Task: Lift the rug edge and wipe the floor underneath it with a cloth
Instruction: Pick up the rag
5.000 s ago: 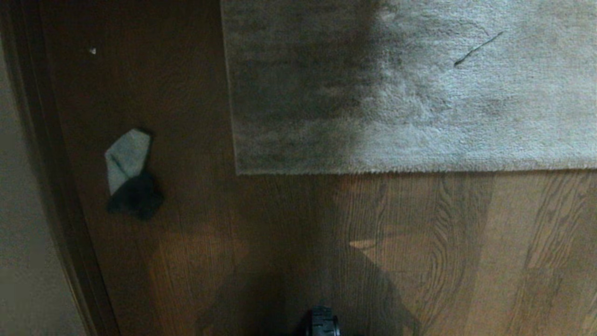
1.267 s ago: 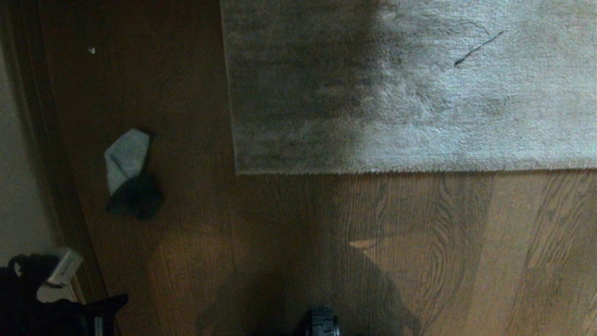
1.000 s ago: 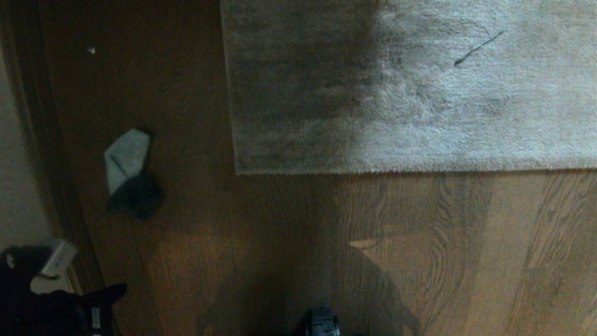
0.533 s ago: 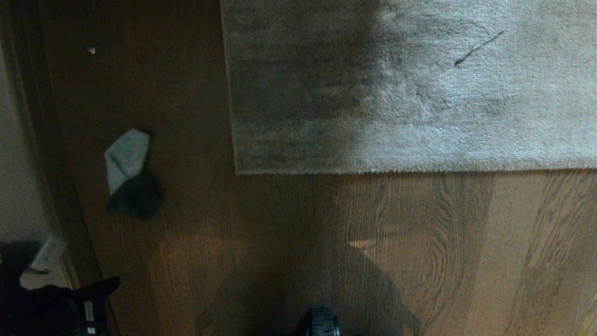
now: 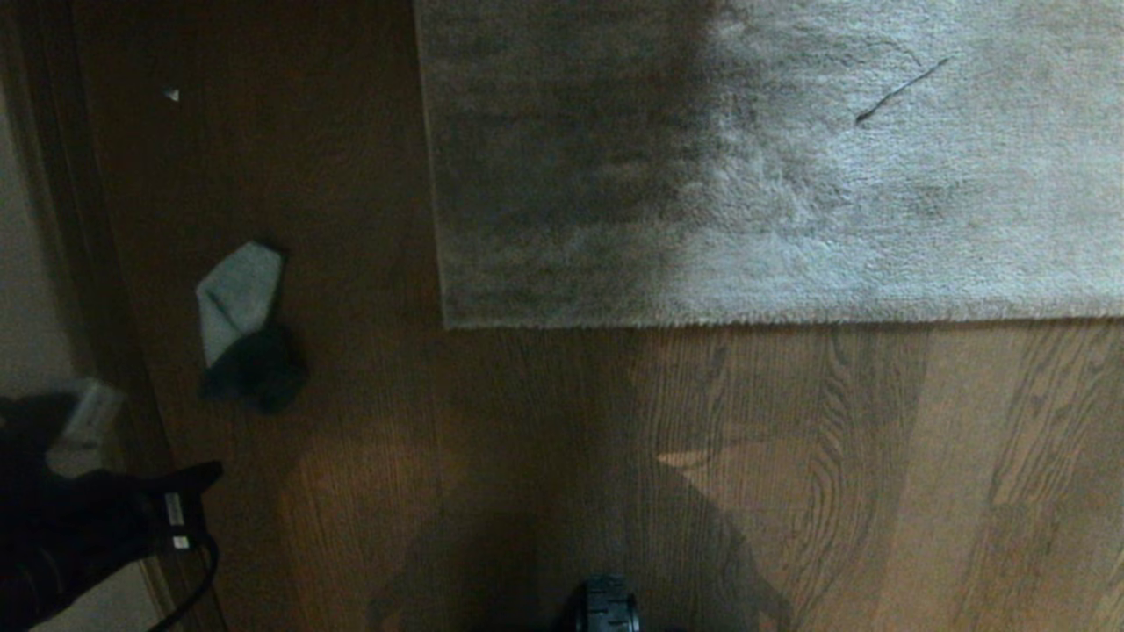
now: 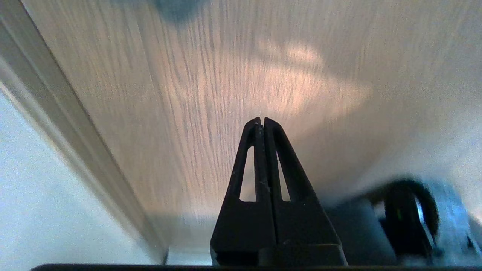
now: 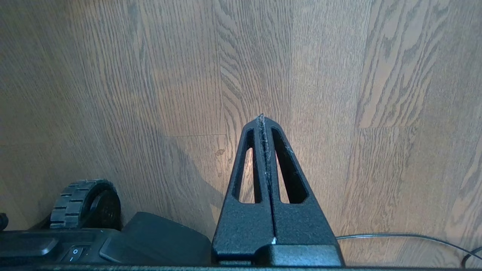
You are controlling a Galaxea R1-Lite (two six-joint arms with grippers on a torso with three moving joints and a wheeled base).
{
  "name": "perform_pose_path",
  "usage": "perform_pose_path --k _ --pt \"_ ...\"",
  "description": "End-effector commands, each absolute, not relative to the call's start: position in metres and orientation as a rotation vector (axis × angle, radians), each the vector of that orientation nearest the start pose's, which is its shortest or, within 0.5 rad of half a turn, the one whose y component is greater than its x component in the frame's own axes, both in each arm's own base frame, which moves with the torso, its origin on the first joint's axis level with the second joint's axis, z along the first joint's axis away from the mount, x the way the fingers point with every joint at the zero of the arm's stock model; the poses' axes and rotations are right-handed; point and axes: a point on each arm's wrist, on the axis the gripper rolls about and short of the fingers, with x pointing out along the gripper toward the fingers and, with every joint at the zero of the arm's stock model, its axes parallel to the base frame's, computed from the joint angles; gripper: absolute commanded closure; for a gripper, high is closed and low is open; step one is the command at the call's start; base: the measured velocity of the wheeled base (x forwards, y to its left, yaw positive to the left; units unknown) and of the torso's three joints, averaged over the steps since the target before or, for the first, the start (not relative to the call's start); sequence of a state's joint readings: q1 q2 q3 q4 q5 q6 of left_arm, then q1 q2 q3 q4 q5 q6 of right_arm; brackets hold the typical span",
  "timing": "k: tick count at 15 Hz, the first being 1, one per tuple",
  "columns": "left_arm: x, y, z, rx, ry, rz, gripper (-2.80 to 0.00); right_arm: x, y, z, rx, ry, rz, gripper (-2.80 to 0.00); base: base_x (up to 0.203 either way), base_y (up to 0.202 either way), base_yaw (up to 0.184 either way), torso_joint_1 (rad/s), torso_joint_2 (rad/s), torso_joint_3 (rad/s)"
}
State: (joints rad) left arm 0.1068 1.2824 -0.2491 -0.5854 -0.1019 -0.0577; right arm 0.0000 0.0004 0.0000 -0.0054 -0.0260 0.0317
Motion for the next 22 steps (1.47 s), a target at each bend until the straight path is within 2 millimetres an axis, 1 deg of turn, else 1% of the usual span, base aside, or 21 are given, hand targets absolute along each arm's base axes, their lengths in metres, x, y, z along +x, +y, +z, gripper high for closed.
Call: perform_pose_path --k 1,4,10,16,21,22 --pt "0.171 0.017 0.127 -0.106 0.456 0.022 0.0 -0.023 -0.001 0.076 0.032 -0.007 -0.026 0.0 0.0 0.0 0.0 0.0 0.0 0.0" --pt "0.175 0.017 0.131 -0.104 0.442 0.025 0.0 -0.023 -0.001 0.076 0.032 -0.007 -0.026 0.0 0.0 0.0 0.0 0.0 0.0 0.0" --pt "0.176 0.021 0.134 -0.106 0.424 0.041 0.0 -0.023 -0.001 0.076 0.032 -0.007 -0.026 0.0 0.0 0.0 0.0 0.0 0.0 0.0" --pt "0.191 0.03 0.148 -0.108 0.372 0.08 0.0 -0.023 -0.001 0.076 0.031 -0.007 -0.026 0.0 0.0 0.0 0.0 0.0 0.0 0.0" --pt "0.206 0.037 0.148 -0.105 0.324 0.1 0.0 -0.023 -0.001 0.076 0.032 -0.007 -0.026 0.0 0.0 0.0 0.0 0.0 0.0 0.0" --pt "0.207 0.039 0.147 -0.106 0.324 0.105 -0.16 -0.023 -0.001 0.076 0.032 -0.007 -0.026 0.0 0.0 0.0 0.0 0.0 0.0 0.0"
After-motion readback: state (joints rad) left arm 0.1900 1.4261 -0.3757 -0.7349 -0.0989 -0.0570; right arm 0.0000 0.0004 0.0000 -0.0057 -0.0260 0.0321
